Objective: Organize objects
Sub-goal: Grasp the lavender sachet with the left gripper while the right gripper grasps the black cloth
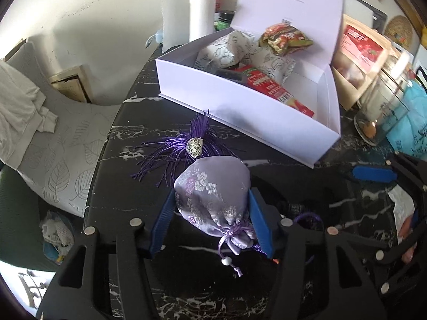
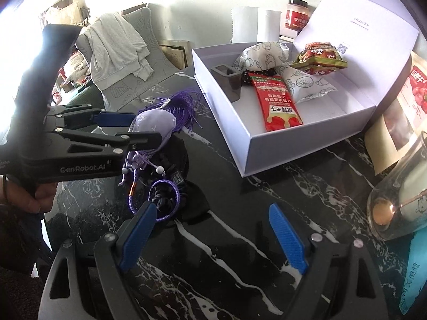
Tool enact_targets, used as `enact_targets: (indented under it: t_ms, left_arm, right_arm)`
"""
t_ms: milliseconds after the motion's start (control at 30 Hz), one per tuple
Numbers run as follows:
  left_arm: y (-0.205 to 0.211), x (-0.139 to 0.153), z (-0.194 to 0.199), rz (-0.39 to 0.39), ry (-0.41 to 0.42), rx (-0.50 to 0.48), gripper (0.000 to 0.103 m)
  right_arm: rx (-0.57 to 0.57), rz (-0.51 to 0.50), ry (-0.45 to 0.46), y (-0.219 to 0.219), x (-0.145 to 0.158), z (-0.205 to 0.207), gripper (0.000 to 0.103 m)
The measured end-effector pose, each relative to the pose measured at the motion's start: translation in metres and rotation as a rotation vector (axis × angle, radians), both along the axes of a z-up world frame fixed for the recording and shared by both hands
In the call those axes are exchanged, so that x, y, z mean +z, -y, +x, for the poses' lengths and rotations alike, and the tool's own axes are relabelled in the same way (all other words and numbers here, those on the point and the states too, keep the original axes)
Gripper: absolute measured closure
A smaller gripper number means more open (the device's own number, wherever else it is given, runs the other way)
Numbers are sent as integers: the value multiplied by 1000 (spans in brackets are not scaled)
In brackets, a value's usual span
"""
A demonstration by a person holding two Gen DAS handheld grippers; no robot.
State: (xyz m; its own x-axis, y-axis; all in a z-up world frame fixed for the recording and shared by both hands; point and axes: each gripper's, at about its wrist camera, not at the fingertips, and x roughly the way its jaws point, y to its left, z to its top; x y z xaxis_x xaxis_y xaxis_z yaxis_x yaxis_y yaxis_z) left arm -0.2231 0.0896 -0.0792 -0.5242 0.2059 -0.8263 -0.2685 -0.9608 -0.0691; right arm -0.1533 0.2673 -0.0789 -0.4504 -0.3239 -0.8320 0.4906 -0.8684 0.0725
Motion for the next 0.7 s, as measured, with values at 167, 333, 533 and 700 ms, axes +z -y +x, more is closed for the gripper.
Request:
enact_targets:
  t_ms: [167, 333, 533, 700]
  left_arm:
    - [8, 0, 17, 8, 9, -14, 52]
    - [22, 3, 49, -2, 19, -4, 52]
    - [38, 4, 88, -13, 18, 11, 52]
    - [50, 5, 113, -28, 25, 29, 51]
  right_arm:
    - [19, -10, 3, 5, 1, 5, 16]
    - [39, -13, -3, 11, 2, 10, 16]
    - [57, -23, -3, 24, 2, 13, 16]
    - [72, -31, -6, 38, 1, 13, 16]
